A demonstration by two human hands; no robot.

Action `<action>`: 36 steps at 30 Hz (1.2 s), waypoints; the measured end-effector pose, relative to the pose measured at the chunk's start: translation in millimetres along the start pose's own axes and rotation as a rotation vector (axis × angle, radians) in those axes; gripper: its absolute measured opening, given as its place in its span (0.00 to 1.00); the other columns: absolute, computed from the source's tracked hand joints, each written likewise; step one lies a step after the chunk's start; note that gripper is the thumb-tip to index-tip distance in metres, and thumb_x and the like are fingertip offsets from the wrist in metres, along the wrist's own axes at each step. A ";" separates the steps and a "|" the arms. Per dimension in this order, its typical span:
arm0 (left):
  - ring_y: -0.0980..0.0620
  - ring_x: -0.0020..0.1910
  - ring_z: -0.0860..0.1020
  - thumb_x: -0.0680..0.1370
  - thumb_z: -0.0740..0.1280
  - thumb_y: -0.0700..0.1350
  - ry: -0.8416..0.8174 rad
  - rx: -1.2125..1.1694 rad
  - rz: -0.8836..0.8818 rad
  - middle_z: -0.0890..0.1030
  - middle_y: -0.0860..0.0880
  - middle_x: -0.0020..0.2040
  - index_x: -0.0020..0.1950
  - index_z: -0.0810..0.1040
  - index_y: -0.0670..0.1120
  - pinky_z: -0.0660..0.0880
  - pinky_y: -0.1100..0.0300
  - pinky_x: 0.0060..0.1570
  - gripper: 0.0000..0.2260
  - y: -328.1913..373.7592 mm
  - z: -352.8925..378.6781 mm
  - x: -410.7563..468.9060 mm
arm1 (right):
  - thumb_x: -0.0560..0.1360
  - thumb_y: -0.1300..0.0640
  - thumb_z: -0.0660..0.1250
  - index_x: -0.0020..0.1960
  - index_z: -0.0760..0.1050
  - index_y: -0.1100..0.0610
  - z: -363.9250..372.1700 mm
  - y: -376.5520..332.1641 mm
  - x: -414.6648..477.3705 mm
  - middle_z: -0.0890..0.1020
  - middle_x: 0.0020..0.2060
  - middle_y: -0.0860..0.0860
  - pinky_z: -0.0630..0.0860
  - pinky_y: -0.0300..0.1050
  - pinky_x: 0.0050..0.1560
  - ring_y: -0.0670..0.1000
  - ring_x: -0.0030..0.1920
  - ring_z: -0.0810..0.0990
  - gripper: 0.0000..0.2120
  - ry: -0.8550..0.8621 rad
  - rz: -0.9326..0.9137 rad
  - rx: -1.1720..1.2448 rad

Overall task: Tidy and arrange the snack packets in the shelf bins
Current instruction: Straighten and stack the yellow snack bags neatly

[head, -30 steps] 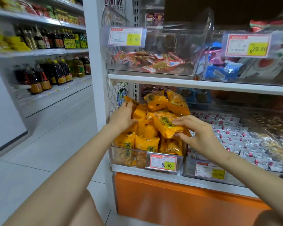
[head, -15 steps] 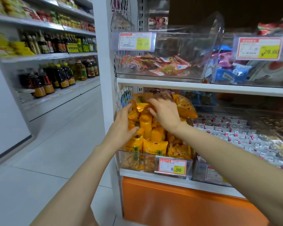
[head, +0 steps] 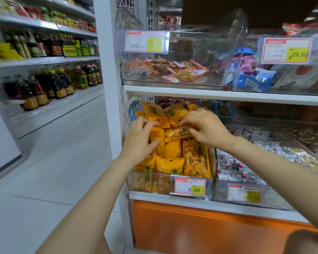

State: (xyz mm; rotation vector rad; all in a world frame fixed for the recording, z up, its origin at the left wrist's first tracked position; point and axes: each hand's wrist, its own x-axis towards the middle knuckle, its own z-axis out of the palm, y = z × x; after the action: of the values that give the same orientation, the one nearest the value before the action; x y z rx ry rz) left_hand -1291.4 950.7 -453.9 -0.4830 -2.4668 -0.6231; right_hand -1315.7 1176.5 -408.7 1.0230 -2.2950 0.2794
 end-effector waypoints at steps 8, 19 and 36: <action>0.50 0.57 0.66 0.71 0.71 0.56 -0.139 0.194 0.083 0.71 0.52 0.55 0.54 0.79 0.53 0.63 0.55 0.59 0.15 4.0 4.6 6.5 | 0.73 0.61 0.68 0.68 0.69 0.44 21.9 -9.2 -11.4 0.73 0.65 0.44 0.71 0.47 0.61 0.49 0.64 0.72 0.27 -0.546 0.035 0.039; 0.51 0.51 0.77 0.76 0.65 0.54 -0.318 0.102 0.095 0.80 0.52 0.51 0.63 0.72 0.52 0.74 0.55 0.47 0.17 31.4 12.3 1.1 | 0.70 0.34 0.63 0.68 0.68 0.49 11.2 5.3 -26.7 0.72 0.64 0.50 0.64 0.49 0.65 0.54 0.66 0.67 0.31 -0.616 0.201 -0.227; 0.47 0.48 0.77 0.79 0.63 0.48 0.000 0.087 -0.076 0.79 0.50 0.48 0.51 0.76 0.50 0.67 0.56 0.40 0.04 22.2 27.0 12.2 | 0.65 0.36 0.71 0.76 0.49 0.45 2.6 0.4 -26.0 0.56 0.75 0.50 0.52 0.50 0.71 0.56 0.73 0.55 0.48 -0.755 0.276 -0.116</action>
State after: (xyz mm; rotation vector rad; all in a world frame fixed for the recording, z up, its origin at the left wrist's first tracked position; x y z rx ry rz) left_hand -1302.1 985.7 -459.5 -0.3569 -2.5097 -0.5426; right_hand -1303.7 1191.3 -426.4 0.8343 -3.0917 -0.1702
